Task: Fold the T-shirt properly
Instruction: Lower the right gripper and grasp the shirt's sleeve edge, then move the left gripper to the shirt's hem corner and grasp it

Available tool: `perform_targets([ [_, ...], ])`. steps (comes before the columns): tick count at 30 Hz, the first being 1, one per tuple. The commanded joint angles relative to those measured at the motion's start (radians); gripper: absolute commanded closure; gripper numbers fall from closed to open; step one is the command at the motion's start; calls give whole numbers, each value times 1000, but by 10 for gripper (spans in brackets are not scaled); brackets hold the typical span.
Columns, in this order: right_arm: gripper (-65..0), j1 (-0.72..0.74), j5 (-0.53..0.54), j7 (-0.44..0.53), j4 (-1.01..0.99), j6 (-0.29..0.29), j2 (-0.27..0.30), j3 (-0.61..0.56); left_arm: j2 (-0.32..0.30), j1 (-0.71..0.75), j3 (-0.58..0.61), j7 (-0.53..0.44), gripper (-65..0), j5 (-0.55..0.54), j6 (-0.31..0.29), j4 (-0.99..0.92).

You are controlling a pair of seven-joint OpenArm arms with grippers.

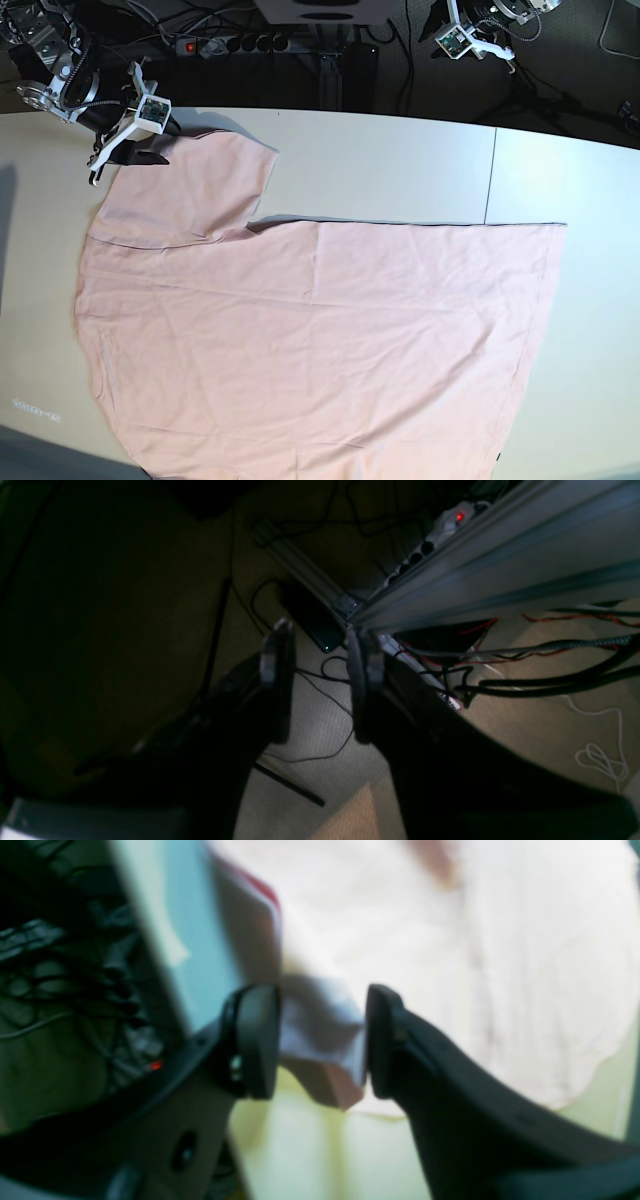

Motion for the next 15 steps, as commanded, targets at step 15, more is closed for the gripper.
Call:
perform_targets([
  [15,-264,75,29,5,-69,-5,16,-14,-8,9,-2,-16,-213,-6,-3,16],
])
